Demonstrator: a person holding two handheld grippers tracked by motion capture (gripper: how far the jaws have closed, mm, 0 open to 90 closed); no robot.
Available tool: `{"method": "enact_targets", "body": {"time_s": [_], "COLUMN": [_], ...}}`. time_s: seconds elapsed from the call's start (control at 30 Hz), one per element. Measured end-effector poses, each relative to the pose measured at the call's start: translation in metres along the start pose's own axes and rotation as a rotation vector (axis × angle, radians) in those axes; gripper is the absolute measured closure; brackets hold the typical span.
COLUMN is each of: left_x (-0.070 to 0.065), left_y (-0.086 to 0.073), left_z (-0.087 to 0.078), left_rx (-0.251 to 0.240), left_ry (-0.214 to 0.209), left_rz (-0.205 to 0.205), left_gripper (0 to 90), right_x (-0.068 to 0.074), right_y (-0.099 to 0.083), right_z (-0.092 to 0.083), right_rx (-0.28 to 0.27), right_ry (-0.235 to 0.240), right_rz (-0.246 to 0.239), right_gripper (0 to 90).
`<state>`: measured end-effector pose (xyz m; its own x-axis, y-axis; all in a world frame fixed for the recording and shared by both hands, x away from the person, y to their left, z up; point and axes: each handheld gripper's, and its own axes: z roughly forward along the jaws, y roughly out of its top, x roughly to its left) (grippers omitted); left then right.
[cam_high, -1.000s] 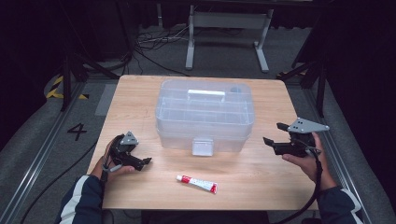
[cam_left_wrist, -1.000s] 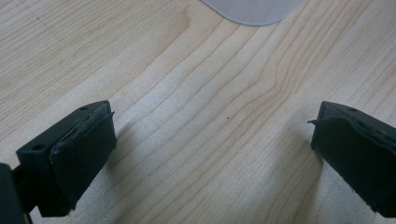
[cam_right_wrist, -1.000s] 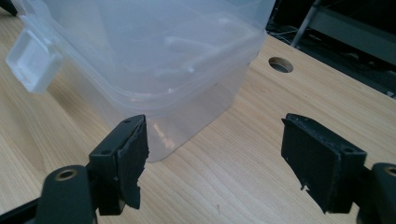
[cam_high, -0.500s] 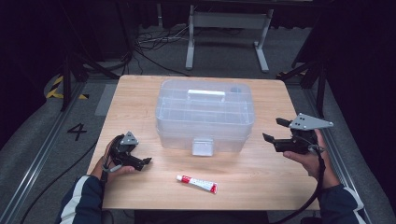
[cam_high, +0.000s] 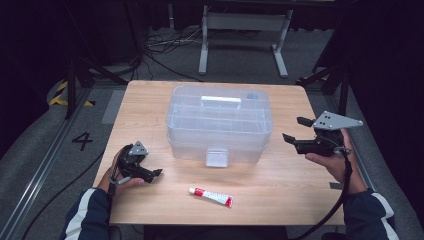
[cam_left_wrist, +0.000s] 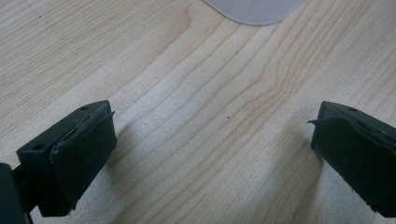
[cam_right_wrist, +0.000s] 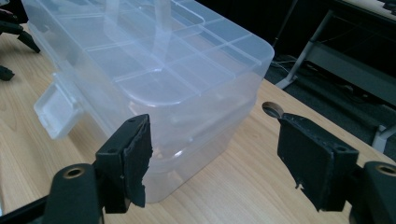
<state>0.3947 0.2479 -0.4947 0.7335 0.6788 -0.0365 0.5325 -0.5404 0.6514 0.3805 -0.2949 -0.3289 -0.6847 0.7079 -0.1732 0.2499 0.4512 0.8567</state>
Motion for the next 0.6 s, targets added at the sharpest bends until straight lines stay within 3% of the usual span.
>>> {"method": "enact_targets", "body": {"time_s": [0.6], "left_x": [0.0], "left_y": [0.0], "left_z": [0.0], "left_rx": [0.0], "left_ry": [0.003], "left_rz": [0.002], "left_gripper": [0.2], "right_x": [0.004], "right_y": [0.037], "right_z": [0.029], "right_rx": [-0.013], "right_ry": [0.048], "right_rz": [-0.042], "right_gripper": [27.7]}}
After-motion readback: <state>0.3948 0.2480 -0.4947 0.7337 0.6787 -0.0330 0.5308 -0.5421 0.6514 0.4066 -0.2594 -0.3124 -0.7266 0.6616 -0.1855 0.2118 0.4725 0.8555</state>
